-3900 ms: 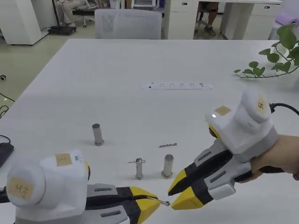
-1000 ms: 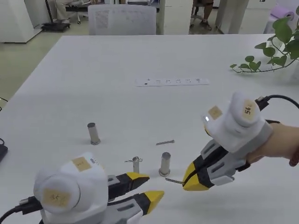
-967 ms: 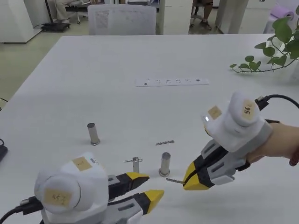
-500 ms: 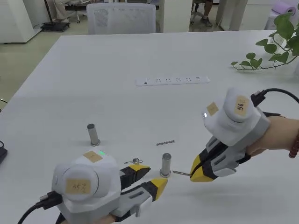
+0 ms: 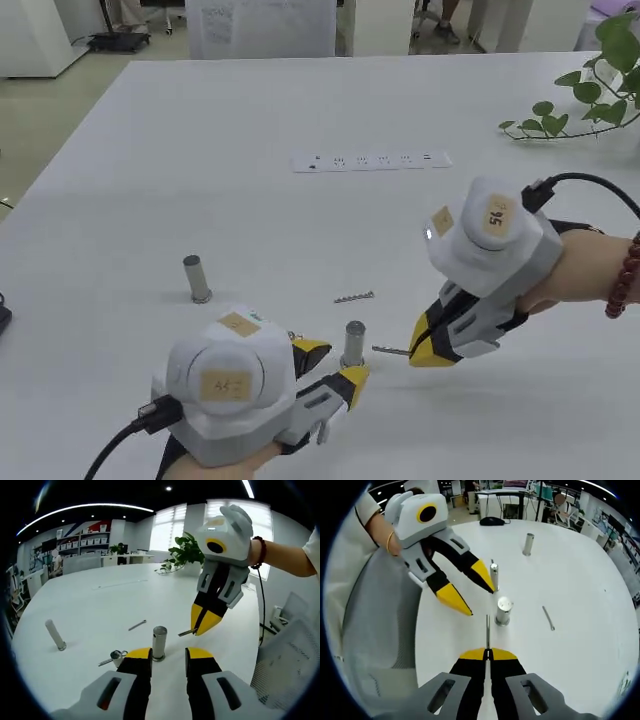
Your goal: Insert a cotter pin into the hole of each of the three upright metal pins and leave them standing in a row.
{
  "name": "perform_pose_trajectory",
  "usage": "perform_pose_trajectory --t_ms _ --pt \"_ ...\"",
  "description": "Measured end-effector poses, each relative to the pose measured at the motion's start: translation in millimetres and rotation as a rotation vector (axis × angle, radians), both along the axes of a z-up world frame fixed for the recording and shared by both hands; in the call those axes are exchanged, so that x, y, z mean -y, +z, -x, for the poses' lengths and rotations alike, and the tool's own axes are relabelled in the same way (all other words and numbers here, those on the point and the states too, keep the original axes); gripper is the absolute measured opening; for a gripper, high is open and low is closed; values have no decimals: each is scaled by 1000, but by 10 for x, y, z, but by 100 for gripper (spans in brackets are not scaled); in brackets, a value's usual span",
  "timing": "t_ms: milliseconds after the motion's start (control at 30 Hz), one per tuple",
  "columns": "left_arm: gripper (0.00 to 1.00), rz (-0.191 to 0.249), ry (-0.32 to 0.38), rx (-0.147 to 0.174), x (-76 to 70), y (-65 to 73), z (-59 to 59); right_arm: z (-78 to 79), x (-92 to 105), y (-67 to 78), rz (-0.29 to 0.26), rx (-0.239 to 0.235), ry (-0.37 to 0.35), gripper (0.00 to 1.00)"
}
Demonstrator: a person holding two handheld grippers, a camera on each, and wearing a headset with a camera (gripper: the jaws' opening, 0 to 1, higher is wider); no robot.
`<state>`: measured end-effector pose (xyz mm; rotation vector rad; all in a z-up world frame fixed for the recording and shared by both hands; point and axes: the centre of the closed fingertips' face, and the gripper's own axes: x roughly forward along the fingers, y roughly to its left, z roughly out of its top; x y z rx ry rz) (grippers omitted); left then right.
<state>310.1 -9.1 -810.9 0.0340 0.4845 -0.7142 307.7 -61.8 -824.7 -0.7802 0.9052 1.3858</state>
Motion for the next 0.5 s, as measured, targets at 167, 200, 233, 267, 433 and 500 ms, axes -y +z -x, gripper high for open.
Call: perform_pose_trajectory --t_ms 167,200,233,267,433,500 --pt "26 -15 7 7 59 -54 -43 -73 27 -34 28 2 -5 3" --pt "26 -23 9 8 68 -69 -53 -89 28 -35 29 3 -7 3" --pt "26 -27 12 9 68 -75 -58 -104 30 -36 31 2 -11 3" --pt "26 -34 16 9 70 -90 -69 -126 32 -42 33 3 -13 3" --pt "26 -52 55 13 25 -137 -145 -170 41 -69 48 5 -8 3" --pt "26 -52 67 9 19 -154 -176 -181 38 -82 54 5 -5 3"
